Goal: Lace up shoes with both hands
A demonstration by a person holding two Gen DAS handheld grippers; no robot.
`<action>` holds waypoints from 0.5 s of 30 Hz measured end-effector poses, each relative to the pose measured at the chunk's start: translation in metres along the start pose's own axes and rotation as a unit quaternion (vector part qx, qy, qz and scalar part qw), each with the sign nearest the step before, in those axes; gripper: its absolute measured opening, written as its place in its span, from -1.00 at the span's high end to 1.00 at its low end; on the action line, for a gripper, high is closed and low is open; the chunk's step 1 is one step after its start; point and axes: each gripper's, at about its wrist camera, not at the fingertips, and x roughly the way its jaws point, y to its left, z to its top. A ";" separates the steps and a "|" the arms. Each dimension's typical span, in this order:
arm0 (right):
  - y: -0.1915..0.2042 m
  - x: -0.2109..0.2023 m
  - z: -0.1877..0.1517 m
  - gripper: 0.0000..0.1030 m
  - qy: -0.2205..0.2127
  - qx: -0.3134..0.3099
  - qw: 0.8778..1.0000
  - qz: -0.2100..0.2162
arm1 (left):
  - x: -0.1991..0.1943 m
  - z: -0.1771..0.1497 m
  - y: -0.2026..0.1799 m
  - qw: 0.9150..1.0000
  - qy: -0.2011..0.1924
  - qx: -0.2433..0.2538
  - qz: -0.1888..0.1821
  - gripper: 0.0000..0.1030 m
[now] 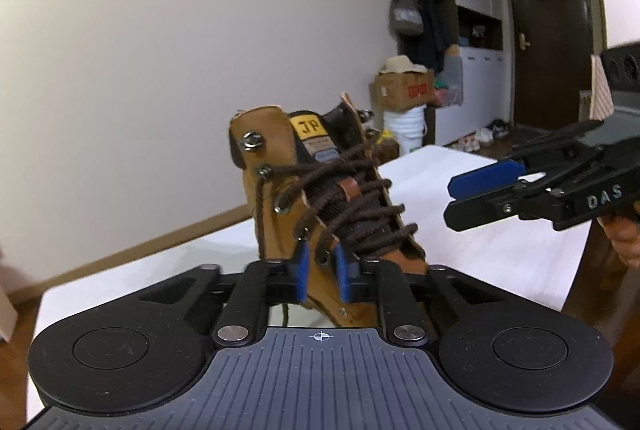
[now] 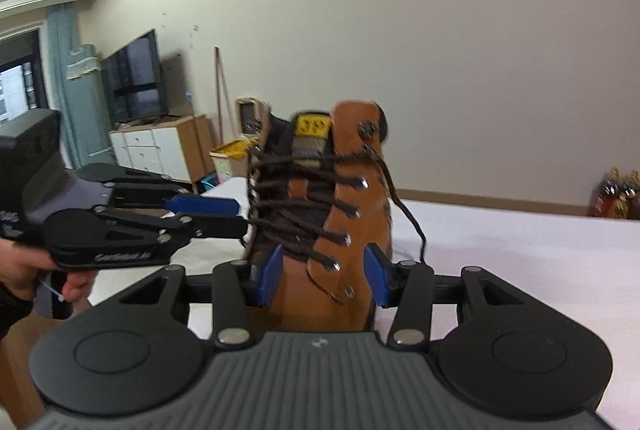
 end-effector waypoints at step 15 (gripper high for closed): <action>0.020 0.020 0.006 0.70 0.001 -0.134 0.991 -0.025 | 0.046 0.019 -0.013 1.000 -0.010 0.005 -0.006 0.76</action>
